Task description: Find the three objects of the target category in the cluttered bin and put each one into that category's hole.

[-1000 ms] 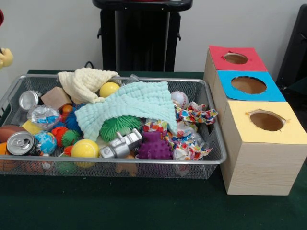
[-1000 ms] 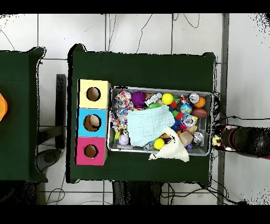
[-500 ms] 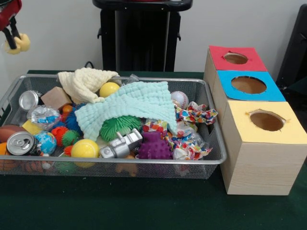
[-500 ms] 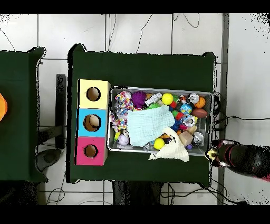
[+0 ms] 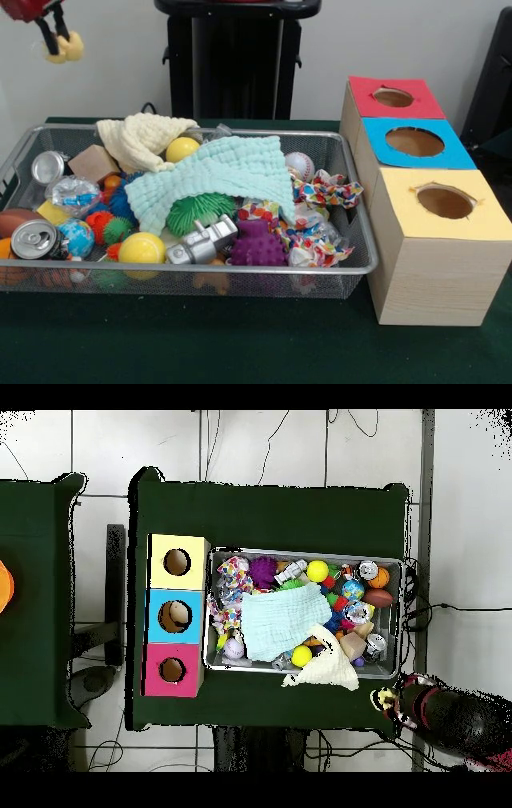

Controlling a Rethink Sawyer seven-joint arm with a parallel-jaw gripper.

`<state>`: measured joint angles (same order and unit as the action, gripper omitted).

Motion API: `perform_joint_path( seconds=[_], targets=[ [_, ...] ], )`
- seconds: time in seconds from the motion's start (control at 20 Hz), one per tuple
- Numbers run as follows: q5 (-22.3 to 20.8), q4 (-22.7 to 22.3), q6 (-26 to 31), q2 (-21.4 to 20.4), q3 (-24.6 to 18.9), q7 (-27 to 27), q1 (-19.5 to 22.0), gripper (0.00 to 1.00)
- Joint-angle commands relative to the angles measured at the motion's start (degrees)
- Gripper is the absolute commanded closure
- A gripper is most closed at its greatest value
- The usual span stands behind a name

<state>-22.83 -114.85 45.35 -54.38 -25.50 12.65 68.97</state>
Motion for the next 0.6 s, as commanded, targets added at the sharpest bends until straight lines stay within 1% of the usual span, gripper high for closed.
perform_joint_path(
  seconds=[0.05, 0.1, 0.15, 0.2, 0.3, 0.35, 0.5, 0.55, 0.6],
  targets=[
    [7.8, -15.1, -6.5, -11.9, 10.4, 28.4, -5.6, 1.0],
    [8.6, -16.3, -7.2, -13.3, 12.2, 30.3, -6.6, 1.0],
    [9.2, -17.2, -7.5, -14.2, 13.3, 30.7, -7.3, 1.0],
    [10.7, -18.9, -9.4, -15.4, 14.0, 31.4, -7.7, 1.0],
    [12.7, -21.4, -11.2, -17.0, 15.4, 31.8, -8.6, 1.0],
    [13.4, -22.2, -11.1, -17.3, 16.0, 32.1, -9.3, 1.0],
    [16.3, -26.2, -14.0, -18.8, 18.0, 34.7, -11.8, 1.0],
    [17.0, -26.8, -14.9, -18.6, 18.2, 35.3, -12.7, 1.0],
    [17.7, -28.2, -17.2, -18.2, 18.6, 36.2, -13.2, 1.0]
  ],
)
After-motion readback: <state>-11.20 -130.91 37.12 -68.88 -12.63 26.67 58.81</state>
